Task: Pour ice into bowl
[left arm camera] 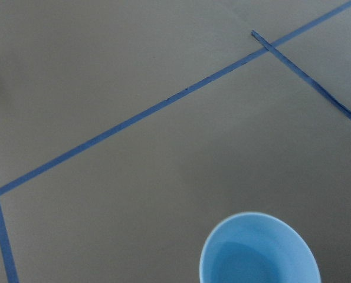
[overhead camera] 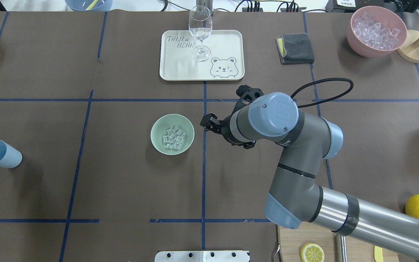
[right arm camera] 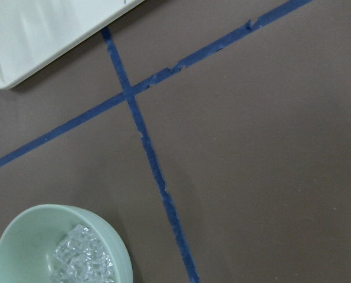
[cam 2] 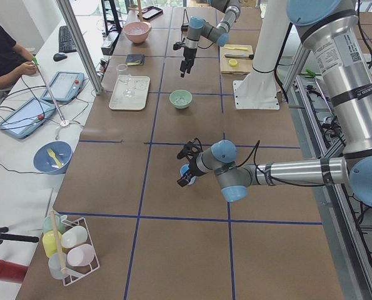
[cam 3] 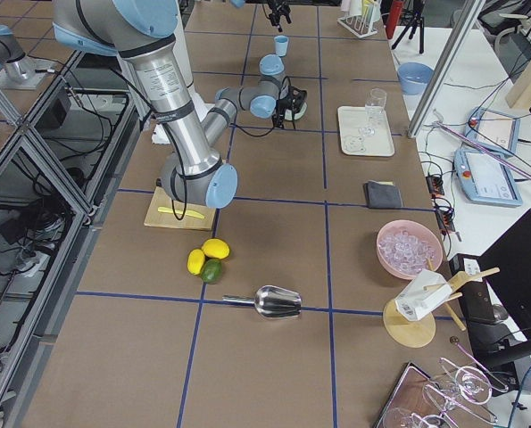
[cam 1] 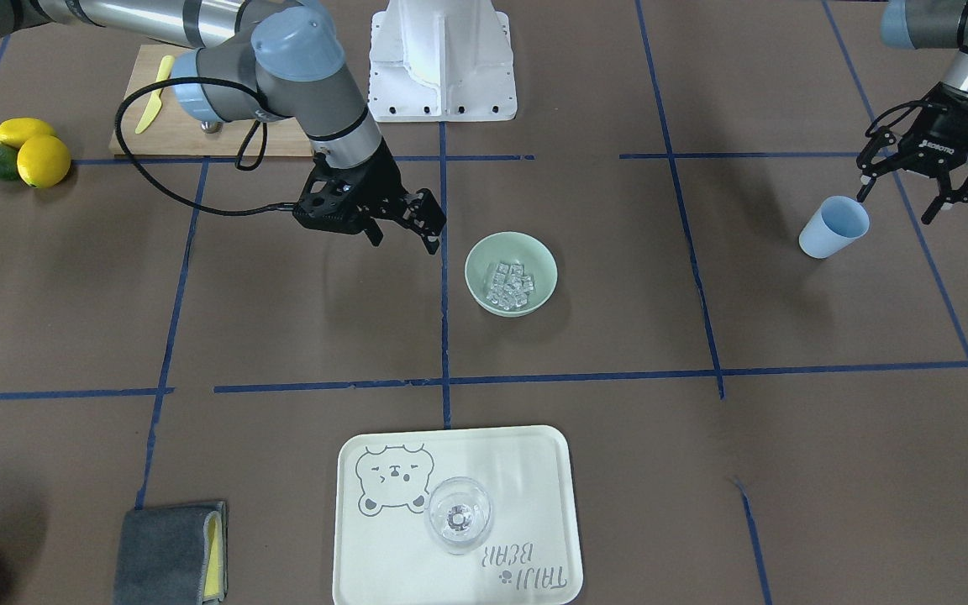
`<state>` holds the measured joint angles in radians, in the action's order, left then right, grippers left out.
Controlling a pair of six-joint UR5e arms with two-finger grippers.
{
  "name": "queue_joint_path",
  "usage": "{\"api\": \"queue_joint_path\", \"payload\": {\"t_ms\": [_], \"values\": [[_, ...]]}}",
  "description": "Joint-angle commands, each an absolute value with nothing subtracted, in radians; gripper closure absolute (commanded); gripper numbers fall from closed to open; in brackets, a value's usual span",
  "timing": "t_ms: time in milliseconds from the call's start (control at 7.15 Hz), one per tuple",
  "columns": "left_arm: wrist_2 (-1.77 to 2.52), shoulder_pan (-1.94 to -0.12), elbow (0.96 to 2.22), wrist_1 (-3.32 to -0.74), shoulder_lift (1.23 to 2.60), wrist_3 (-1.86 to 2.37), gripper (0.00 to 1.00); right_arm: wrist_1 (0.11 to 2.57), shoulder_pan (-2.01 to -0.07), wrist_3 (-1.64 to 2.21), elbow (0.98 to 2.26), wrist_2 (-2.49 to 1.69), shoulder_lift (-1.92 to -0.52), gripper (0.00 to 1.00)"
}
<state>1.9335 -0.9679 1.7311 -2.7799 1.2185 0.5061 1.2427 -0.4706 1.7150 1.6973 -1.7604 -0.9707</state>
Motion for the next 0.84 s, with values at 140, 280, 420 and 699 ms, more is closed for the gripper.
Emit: {"api": "queue_joint_path", "payload": {"t_ms": [140, 280, 420, 699], "values": [[2.025, -1.09, 1.729, -2.629, 1.301, 0.502, 0.0, 1.241, -0.439, 1.706, 1.518, -1.724, -0.811, 0.0], [2.022, -1.097, 1.73, -2.593, 1.307, 0.503, 0.0, 1.239, -0.439, 1.701, 1.499, -1.724, -0.801, 0.0], [2.025, -1.1, 1.733, -2.592, 1.308, 0.512, 0.0, 1.242, -0.439, 1.688, 1.479, -1.724, -0.793, 0.01], [2.022, -1.1, 1.733, -2.594, 1.31, 0.517, 0.0, 1.243, -0.439, 1.637, 1.378, -1.724, -0.741, 0.07]]}}
